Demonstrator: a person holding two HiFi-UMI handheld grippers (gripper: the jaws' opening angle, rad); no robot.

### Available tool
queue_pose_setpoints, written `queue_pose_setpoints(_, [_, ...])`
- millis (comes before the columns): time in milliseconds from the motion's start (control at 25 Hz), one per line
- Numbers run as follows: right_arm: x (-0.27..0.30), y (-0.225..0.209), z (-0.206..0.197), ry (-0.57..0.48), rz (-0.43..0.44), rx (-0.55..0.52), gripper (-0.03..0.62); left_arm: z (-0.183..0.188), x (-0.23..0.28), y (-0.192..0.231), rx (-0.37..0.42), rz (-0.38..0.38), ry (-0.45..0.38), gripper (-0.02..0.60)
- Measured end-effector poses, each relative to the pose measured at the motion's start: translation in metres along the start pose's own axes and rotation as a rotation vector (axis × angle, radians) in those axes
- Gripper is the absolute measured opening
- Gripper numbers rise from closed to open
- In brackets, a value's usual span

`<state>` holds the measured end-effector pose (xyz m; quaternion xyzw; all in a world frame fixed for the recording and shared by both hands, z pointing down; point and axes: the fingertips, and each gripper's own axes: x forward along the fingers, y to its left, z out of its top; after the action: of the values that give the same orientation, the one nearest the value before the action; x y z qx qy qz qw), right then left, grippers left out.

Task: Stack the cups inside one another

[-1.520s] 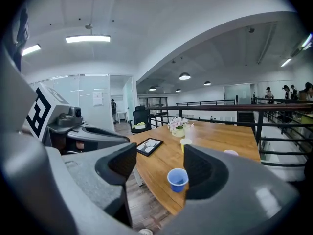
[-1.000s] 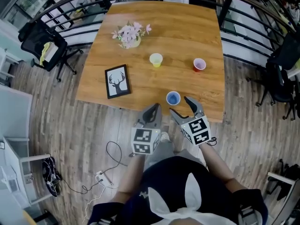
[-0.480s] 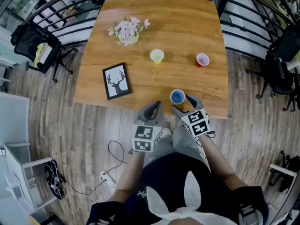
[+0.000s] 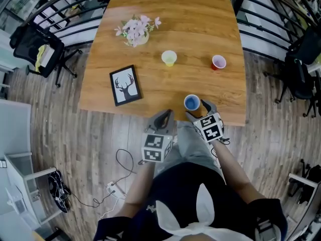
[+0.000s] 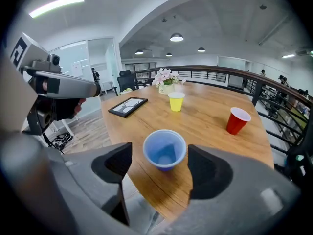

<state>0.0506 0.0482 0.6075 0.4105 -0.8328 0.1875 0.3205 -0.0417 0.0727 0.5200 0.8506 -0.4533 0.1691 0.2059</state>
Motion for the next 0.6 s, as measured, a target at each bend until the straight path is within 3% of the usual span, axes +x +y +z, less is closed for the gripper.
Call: queue_pose_setpoints(600, [0.027, -0.002, -0.002, 0.05, 0.015, -0.016, 0.353, 0.0, 0.014, 0.018, -0.01, 0.0, 0.012, 0.026])
